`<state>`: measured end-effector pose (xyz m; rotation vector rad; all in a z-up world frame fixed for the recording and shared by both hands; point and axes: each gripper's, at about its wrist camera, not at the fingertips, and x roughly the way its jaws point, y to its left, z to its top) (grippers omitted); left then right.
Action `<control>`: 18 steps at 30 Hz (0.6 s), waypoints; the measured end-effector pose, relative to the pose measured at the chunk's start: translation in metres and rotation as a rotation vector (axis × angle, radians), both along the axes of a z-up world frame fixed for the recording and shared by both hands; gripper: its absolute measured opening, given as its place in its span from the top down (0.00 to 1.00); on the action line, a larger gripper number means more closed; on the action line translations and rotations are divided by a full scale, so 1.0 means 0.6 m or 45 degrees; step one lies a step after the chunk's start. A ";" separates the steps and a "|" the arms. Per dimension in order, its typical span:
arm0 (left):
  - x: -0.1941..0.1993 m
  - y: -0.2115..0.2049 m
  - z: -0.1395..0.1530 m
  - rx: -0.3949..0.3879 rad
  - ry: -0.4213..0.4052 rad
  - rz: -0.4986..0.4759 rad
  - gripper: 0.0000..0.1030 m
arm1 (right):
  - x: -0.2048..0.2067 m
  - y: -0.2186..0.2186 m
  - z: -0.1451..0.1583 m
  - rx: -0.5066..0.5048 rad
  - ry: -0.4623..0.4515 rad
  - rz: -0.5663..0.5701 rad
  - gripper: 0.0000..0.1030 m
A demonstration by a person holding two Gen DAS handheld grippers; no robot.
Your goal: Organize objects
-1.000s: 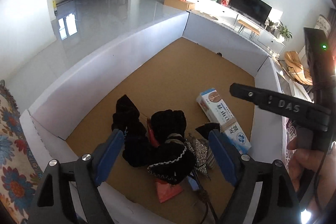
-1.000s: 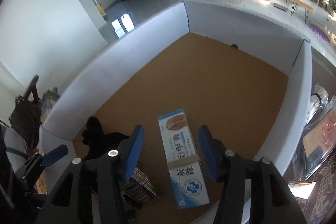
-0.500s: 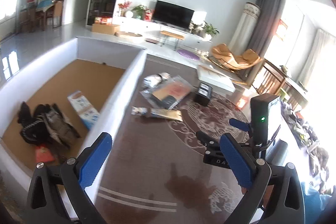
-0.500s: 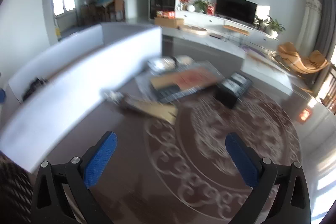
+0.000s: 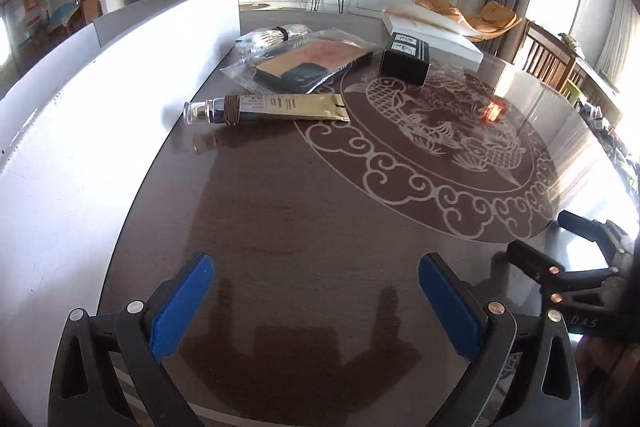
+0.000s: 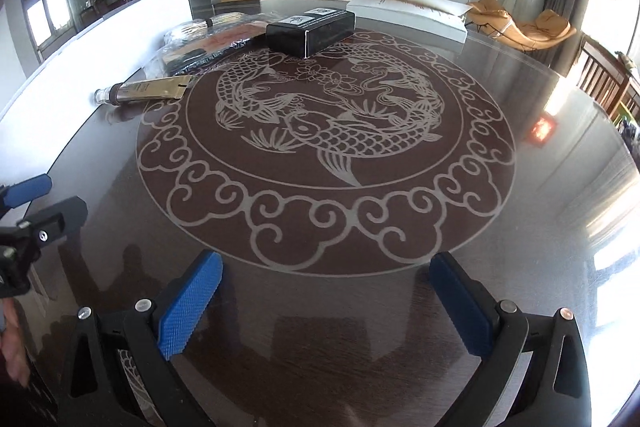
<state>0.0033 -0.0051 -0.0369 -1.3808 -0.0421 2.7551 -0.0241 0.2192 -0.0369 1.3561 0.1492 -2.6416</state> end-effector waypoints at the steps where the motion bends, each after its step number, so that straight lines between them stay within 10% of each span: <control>1: -0.001 0.001 -0.007 -0.012 -0.009 -0.003 0.00 | 0.000 -0.001 0.000 0.006 0.001 -0.003 0.00; 18: 0.000 0.011 -0.018 -0.070 -0.040 -0.018 0.00 | 0.001 -0.004 -0.001 0.007 0.000 -0.003 0.00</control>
